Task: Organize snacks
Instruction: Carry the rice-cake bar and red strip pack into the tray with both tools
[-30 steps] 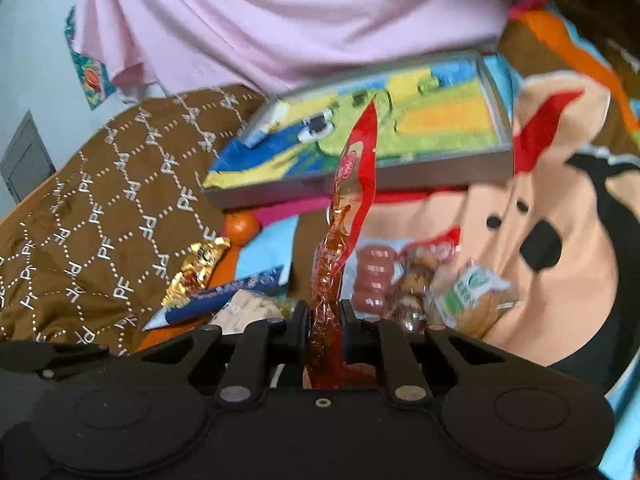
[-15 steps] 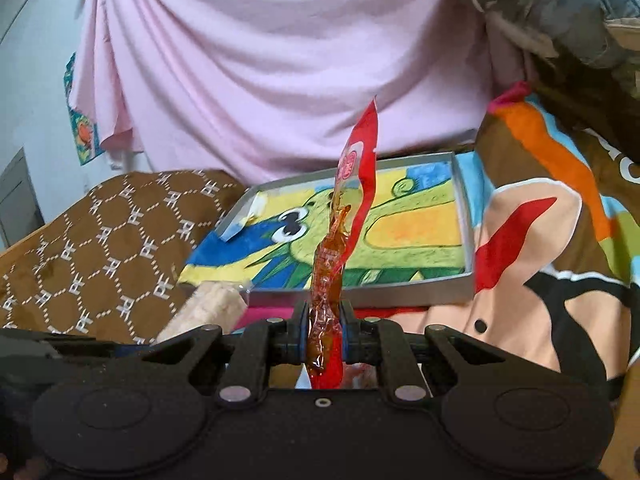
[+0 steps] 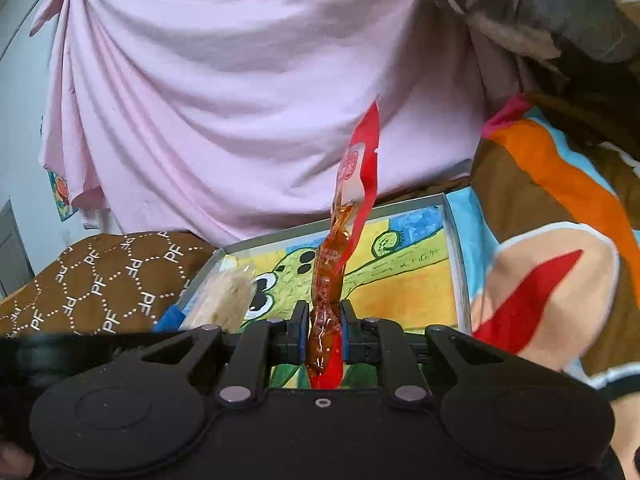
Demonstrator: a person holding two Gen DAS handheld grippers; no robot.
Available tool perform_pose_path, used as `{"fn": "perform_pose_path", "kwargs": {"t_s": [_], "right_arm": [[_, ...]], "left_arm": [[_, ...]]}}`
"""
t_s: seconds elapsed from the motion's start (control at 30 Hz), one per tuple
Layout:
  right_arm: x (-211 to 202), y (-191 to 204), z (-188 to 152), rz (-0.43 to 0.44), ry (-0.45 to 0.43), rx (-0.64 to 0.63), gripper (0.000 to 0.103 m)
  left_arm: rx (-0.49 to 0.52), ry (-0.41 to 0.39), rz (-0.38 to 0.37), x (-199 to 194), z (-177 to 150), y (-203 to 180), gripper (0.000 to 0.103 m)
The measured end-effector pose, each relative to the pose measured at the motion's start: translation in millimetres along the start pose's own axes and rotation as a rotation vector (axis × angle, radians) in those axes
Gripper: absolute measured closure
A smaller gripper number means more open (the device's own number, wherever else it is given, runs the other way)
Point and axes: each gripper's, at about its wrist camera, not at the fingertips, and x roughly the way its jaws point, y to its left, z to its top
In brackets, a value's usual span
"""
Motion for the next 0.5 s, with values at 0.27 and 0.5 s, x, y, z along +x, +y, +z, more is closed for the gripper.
{"fn": "perform_pose_path", "kwargs": {"t_s": [0.27,0.5], "right_arm": [[33.3,-30.3,2.5,-0.006,0.012,0.037,0.085],[52.1,-27.4,-0.5,0.006,0.038,-0.048,0.084]], "left_arm": [[0.024,0.033,0.027,38.5,-3.5,-5.0,0.067],[0.025,0.037,0.061,45.4,-9.2,3.7,0.065]]}}
